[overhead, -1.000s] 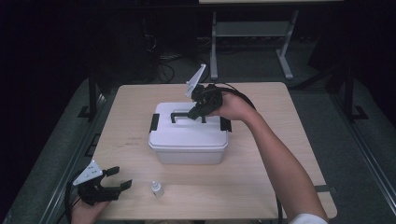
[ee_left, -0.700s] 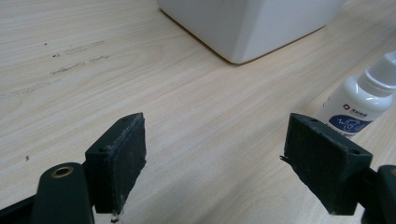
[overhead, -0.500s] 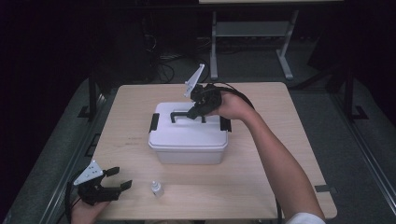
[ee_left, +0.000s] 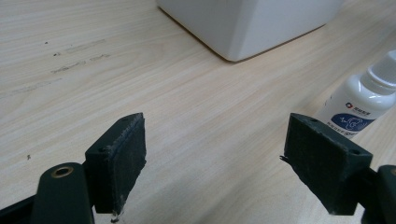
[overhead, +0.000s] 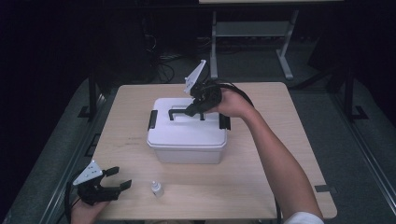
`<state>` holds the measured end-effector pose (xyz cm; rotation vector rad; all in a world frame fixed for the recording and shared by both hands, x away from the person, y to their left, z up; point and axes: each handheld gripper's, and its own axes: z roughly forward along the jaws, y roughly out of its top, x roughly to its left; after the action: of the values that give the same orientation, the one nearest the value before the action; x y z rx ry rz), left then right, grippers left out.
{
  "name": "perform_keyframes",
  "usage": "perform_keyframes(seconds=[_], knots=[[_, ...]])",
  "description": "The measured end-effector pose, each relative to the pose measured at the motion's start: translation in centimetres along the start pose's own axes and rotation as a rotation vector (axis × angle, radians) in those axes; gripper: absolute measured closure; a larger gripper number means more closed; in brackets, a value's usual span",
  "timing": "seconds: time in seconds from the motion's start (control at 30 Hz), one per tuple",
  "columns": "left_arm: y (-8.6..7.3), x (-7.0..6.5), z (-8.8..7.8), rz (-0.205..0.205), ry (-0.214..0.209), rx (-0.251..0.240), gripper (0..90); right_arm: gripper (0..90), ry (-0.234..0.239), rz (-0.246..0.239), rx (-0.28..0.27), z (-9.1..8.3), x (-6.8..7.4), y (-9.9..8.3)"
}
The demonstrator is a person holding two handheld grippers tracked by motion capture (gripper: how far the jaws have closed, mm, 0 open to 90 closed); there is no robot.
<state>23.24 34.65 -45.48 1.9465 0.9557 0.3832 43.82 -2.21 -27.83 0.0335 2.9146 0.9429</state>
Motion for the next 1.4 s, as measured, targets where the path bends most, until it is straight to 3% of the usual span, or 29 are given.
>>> perform_keyframes(seconds=[0.43, 0.77, 1.1, 1.2, 1.4], knots=[[0.0, 0.0, 0.0, -0.002, 0.0, -0.001, 20.5, 84.1, -0.021, -0.007, -0.036, -1.5, 0.5, 0.5], [0.0, 0.0, 0.0, -0.001, 0.001, 0.001, 20.5, 84.1, -0.064, -0.007, -0.052, -4.7, 1.6, -0.2], [0.0, -0.1, 0.2, -0.003, 0.002, 0.009, 20.4, 84.1, -0.116, 0.004, -0.049, -8.6, 3.4, -2.7], [0.0, -0.1, 0.2, -0.001, 0.004, 0.01, 20.5, 84.1, -0.139, 0.022, -0.06, -10.2, 4.2, -4.2], [0.1, -0.1, 0.4, 0.005, 0.003, 0.023, 20.5, 84.0, -0.165, 0.036, -0.061, -11.8, 5.3, -6.3]])
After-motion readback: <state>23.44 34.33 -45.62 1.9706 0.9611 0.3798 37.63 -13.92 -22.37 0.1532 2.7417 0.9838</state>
